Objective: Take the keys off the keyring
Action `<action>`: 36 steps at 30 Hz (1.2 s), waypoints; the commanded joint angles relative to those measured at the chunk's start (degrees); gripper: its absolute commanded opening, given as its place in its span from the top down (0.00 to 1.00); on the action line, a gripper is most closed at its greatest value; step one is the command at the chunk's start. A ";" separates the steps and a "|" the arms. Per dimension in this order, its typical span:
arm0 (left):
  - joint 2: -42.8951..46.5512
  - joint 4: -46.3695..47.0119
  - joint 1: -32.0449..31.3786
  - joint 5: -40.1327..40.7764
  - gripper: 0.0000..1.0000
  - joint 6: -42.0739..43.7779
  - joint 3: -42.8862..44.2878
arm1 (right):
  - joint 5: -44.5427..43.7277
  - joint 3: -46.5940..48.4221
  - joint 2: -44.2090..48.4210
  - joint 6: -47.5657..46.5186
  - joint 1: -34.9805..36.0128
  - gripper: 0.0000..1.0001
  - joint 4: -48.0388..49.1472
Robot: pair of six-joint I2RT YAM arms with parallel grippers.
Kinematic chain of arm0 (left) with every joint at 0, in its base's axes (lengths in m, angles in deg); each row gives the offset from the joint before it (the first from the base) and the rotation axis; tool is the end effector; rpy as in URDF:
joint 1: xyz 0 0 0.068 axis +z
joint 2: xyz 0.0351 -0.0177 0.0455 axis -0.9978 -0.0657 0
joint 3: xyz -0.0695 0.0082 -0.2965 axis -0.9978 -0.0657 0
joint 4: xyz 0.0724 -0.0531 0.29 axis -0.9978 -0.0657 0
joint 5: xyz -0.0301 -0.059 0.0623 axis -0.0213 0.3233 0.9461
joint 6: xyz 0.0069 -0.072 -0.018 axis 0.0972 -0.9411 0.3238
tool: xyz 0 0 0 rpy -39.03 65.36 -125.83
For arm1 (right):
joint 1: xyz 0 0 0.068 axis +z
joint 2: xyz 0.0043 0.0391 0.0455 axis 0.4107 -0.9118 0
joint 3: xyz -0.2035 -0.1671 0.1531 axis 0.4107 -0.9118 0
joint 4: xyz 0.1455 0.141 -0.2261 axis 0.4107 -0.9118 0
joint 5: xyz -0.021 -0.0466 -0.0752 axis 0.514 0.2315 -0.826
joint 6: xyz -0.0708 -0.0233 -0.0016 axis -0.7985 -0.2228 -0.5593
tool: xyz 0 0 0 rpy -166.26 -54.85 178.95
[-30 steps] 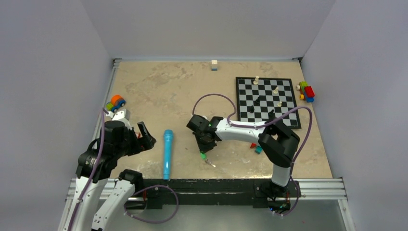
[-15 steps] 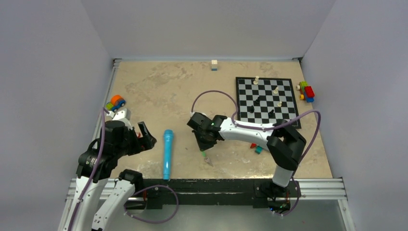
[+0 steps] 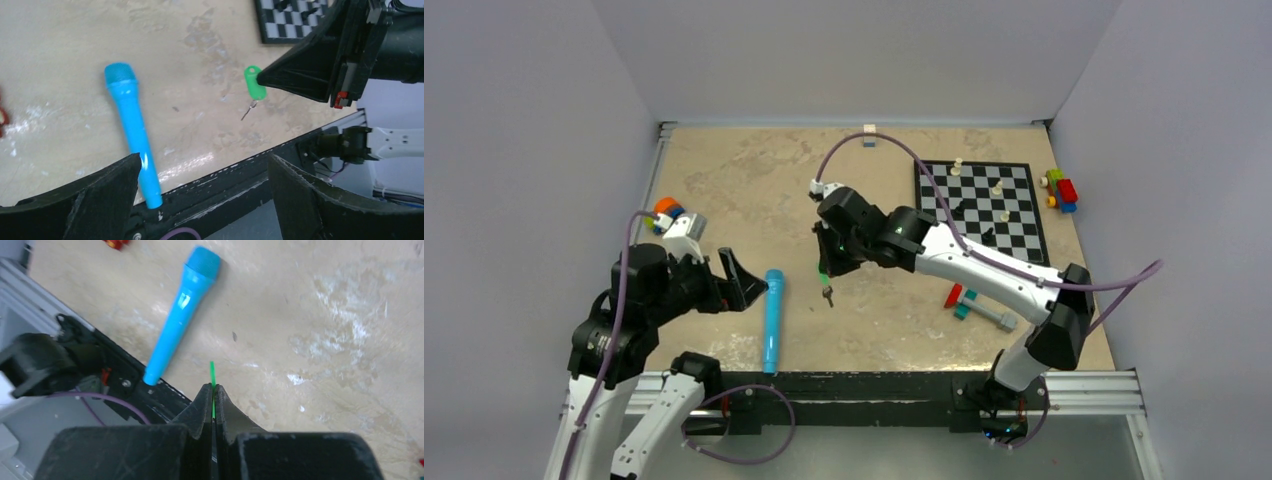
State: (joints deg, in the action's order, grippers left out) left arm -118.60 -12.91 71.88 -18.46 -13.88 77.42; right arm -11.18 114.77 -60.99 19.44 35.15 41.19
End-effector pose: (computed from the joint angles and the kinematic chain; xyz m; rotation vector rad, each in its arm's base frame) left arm 0.1019 -0.0445 0.3697 -0.1254 2.2509 -0.7350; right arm 0.2135 0.3525 0.3246 -0.5352 2.5000 0.6012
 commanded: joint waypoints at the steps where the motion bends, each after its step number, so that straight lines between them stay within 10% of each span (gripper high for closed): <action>1: -1.88 8.30 -0.33 -10.14 0.01 3.79 5.80 | -0.86 10.99 2.09 -3.42 0.11 1.00 -3.14; 17: -8.57 30.32 -0.33 -25.98 0.19 9.88 13.31 | 1.27 38.18 -1.03 -10.53 0.11 1.00 -8.87; 36: -20.71 33.73 -2.71 -35.72 0.31 8.93 21.25 | 7.17 39.10 0.87 -16.01 0.10 1.00 -5.19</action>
State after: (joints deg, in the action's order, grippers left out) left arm -137.99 20.25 70.13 -50.63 -5.97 95.68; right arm -6.15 153.89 -61.56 5.80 35.15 33.15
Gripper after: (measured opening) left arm 0.711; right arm 0.010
